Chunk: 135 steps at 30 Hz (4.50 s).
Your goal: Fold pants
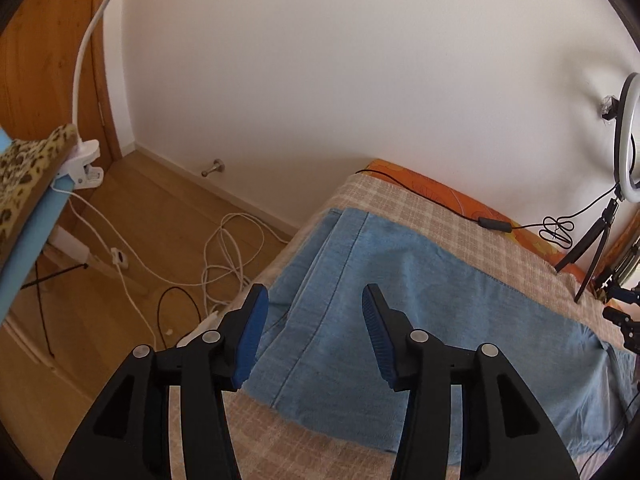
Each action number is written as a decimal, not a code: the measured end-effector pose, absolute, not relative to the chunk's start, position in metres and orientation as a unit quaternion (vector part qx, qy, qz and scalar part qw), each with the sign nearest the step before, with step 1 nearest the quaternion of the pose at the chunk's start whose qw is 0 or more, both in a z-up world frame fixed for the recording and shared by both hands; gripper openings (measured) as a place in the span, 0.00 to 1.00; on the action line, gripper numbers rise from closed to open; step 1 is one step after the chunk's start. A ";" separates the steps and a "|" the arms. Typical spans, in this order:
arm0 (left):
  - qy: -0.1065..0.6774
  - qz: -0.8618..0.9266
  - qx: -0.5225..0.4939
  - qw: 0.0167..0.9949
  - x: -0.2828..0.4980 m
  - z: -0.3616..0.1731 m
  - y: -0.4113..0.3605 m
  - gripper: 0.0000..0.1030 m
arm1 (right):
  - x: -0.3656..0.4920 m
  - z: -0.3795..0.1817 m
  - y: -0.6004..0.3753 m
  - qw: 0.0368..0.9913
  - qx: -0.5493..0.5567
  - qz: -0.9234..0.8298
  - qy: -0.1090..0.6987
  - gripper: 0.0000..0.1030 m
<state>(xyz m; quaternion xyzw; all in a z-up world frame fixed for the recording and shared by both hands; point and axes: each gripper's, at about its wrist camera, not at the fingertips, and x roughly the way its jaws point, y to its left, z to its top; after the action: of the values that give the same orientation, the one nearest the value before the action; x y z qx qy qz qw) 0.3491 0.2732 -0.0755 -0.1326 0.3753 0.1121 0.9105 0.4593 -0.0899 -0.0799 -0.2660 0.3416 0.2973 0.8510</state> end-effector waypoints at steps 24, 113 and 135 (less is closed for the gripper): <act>0.396 0.099 -0.266 0.874 0.323 -0.156 0.307 0.48 | 0.562 -0.143 0.222 0.790 -0.168 0.439 0.394 0.64; 0.459 -0.191 0.008 0.867 0.276 -0.123 -0.132 0.26 | 0.144 -0.088 -0.501 0.907 -0.212 0.106 0.347 0.66; 0.451 -0.195 0.050 0.869 0.288 -0.143 -0.147 0.26 | 0.307 -0.062 -0.537 0.914 -0.225 0.035 0.336 0.03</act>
<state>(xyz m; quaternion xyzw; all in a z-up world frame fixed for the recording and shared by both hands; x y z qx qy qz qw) 0.2883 -0.1467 -0.1431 0.0503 0.4515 -0.1946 0.8694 0.3075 -0.5368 -0.0623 -0.2255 0.3359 0.0354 0.9138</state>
